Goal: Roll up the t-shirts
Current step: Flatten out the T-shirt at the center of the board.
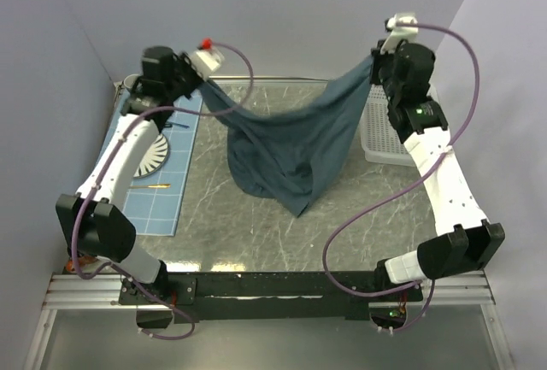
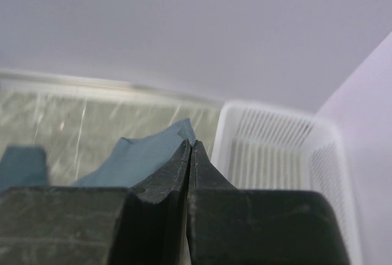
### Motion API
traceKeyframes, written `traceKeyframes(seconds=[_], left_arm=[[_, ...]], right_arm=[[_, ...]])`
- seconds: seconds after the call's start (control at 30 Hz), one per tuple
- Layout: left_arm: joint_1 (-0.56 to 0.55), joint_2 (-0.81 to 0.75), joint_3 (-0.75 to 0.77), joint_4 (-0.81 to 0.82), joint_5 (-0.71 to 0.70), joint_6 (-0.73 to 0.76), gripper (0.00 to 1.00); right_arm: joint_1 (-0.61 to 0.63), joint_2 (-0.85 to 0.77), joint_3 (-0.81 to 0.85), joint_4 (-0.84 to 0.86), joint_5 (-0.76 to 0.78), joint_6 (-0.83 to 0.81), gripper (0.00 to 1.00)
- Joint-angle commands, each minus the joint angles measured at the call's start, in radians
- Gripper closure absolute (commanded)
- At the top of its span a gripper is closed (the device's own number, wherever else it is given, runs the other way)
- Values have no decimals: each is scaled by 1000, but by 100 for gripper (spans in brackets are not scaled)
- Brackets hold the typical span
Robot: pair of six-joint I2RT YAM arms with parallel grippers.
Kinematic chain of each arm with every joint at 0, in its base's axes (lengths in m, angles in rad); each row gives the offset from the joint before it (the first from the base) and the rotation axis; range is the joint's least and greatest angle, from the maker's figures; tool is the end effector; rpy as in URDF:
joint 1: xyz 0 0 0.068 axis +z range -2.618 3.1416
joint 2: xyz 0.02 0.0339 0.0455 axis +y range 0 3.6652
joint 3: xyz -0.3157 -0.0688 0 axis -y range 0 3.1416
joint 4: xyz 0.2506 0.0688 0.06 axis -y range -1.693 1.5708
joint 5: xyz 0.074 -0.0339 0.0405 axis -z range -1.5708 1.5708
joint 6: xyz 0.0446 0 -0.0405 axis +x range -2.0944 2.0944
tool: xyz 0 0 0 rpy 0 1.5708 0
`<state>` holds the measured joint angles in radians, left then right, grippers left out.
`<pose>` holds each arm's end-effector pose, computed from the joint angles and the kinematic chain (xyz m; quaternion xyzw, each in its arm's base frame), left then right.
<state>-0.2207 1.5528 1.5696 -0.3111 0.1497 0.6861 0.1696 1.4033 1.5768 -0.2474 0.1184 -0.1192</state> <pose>0.3663 -0.0890 0.4591 0.3909 0.7005 0.0786 0.5920 0.3181 0.0491 0.5184 -0.0654 0.7296 -0.0262 0.6802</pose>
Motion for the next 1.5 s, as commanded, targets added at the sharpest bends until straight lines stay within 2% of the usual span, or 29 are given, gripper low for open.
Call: traceKeyframes(seconds=[0.0, 0.23, 0.43, 0.6, 0.93, 1.1, 1.47], left_arm=[[69, -4, 164, 46, -96, -8, 99], [90, -26, 319, 95, -145, -16, 99], [89, -62, 395, 156, -190, -77, 99], [89, -100, 429, 181, -177, -92, 99], [89, -204, 425, 173, -135, -77, 99], [89, -290, 411, 187, -121, -77, 99], [95, -398, 489, 227, -98, -79, 99]], right_arm=[[-31, 26, 159, 145, 23, -86, 100], [-47, 54, 344, 244, -46, -186, 100], [-42, 19, 423, 286, -220, -318, 100], [-41, 3, 497, 270, -200, -298, 100], [-35, -136, 416, 281, -214, -284, 100], [-32, -199, 485, 254, -241, -267, 100], [-31, -322, 621, 209, -255, -315, 100]])
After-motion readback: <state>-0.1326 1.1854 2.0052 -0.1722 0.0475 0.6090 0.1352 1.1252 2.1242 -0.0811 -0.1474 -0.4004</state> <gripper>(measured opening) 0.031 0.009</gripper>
